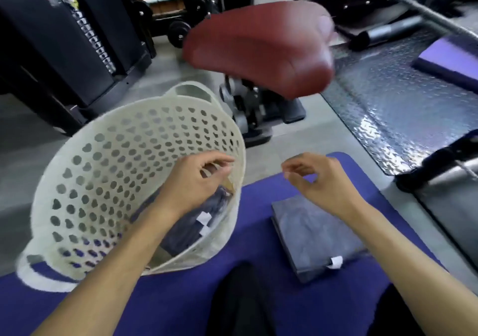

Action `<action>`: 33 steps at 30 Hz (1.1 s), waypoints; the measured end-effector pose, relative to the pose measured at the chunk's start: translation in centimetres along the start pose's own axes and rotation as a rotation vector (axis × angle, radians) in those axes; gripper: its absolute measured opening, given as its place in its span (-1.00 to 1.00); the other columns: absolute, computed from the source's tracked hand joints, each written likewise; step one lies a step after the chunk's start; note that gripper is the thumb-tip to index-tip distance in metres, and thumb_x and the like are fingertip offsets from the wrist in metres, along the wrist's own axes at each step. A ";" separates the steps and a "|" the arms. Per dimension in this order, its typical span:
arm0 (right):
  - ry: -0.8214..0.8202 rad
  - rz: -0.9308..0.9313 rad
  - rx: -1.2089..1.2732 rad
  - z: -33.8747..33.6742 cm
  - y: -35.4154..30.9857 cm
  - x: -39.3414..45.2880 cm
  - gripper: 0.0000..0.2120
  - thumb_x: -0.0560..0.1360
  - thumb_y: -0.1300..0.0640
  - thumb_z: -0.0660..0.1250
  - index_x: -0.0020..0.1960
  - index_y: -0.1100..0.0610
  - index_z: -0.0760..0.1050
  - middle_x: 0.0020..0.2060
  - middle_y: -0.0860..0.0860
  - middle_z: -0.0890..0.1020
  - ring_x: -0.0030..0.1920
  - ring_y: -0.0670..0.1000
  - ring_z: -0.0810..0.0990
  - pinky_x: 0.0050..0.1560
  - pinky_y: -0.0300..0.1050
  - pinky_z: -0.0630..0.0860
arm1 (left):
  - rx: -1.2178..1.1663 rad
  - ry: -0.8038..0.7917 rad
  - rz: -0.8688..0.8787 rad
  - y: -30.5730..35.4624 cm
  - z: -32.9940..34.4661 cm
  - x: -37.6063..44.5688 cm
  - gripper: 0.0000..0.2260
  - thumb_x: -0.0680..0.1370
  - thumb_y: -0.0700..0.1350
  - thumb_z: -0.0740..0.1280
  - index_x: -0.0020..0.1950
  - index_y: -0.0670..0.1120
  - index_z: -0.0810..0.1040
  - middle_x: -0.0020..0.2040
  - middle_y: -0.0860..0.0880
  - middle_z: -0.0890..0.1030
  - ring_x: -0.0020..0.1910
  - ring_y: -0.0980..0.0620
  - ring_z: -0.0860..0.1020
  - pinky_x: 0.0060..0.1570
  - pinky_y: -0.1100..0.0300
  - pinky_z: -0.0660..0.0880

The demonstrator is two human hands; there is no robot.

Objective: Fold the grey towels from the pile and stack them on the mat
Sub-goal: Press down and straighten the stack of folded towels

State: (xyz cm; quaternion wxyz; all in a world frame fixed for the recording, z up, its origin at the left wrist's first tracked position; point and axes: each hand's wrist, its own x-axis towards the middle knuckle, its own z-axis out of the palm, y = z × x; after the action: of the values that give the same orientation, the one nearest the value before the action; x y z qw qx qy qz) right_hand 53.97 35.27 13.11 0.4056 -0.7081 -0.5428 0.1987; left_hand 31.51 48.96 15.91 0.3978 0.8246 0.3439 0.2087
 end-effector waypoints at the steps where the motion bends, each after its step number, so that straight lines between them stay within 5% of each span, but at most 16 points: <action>1: 0.006 0.047 -0.018 -0.9 1.6 -1.2 -0.85 0.48 0.31 0.42 -0.02 0.11 0.66 -0.21 -0.18 0.66 -0.14 -0.18 0.64 -0.04 -0.36 0.53 | -0.027 -0.014 0.030 1.2 1.6 0.2 -0.84 0.54 -0.16 0.42 0.07 0.05 0.69 -0.05 0.16 0.69 -0.06 0.21 0.62 -0.02 0.42 0.48; 5: 0.046 0.234 -0.018 -3.6 8.7 -4.7 -0.85 0.48 0.30 0.41 -0.07 0.06 0.65 -0.23 -0.11 0.68 -0.21 -0.16 0.63 -0.13 -0.40 0.49 | -0.058 -0.134 0.053 3.1 9.8 1.7 -0.84 0.51 -0.18 0.44 0.00 0.07 0.69 -0.13 0.08 0.70 -0.18 0.11 0.61 -0.13 0.33 0.50; 12: 0.042 0.513 -0.041 -3.6 20.5 -8.4 -0.80 0.46 0.35 0.33 -0.05 0.13 0.66 -0.18 -0.09 0.70 -0.22 -0.24 0.60 -0.18 -0.54 0.39 | 0.117 -0.458 -0.143 -4.4 23.8 6.4 -0.85 0.50 -0.11 0.43 0.04 0.07 0.67 -0.07 0.11 0.69 -0.01 0.11 0.63 0.12 0.14 0.52; 17: 0.115 0.649 0.024 -2.8 25.4 -11.6 -0.83 0.49 0.18 0.37 0.06 0.06 0.62 -0.05 -0.09 0.66 -0.02 -0.10 0.61 -0.01 -0.31 0.48 | 0.288 -0.675 -0.125 -8.2 29.4 10.5 -0.47 0.40 0.10 0.48 0.36 0.16 0.51 0.22 0.06 0.51 0.26 0.04 0.46 0.29 0.15 0.36; 21: 0.032 0.664 0.019 -2.6 27.6 -14.0 -0.69 0.52 0.09 0.38 0.25 0.05 0.54 0.10 -0.05 0.55 0.09 -0.07 0.53 0.13 -0.13 0.50 | 0.362 -0.838 -0.114 -9.2 32.3 11.8 -0.21 0.38 0.17 0.49 0.53 0.31 0.18 0.35 0.09 0.41 0.34 0.05 0.38 0.35 0.05 0.33; 24: -0.012 0.626 0.001 -3.2 28.9 -15.1 -0.65 0.52 0.06 0.39 0.29 0.01 0.50 0.12 -0.08 0.50 0.08 -0.09 0.51 0.14 -0.10 0.51 | 0.377 -0.867 -0.188 -9.3 32.7 12.3 -0.10 0.33 0.27 0.50 0.48 0.48 -0.02 0.43 0.16 0.37 0.35 0.05 0.39 0.36 0.00 0.35; 27: -0.062 0.609 -0.003 -3.4 30.3 -15.0 -0.52 0.49 -0.01 0.39 0.39 -0.04 0.41 0.23 -0.09 0.45 0.16 -0.10 0.46 0.22 -0.07 0.48 | 0.413 -0.843 -0.245 -9.1 33.0 12.1 -0.12 0.28 0.36 0.46 0.43 0.55 -0.03 0.43 0.20 0.40 0.34 0.03 0.43 0.32 -0.01 0.40; 33: -0.241 0.584 0.057 -1.6 32.3 -13.4 -0.13 0.41 -0.29 0.40 0.57 -0.23 0.01 0.46 -0.10 0.23 0.39 -0.02 0.36 0.35 0.00 0.40 | 0.596 -0.671 -0.046 -7.8 32.7 8.5 -0.18 0.43 0.35 0.36 0.51 0.45 -0.12 0.23 0.15 0.44 0.21 0.03 0.48 0.09 0.07 0.46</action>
State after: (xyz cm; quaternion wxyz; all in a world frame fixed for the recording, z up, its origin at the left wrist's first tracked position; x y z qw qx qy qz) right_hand 70.27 19.61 -13.58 0.2839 -0.7936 -0.3550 0.4045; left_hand 54.34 41.92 -9.27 0.2371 0.9173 0.2592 -0.1873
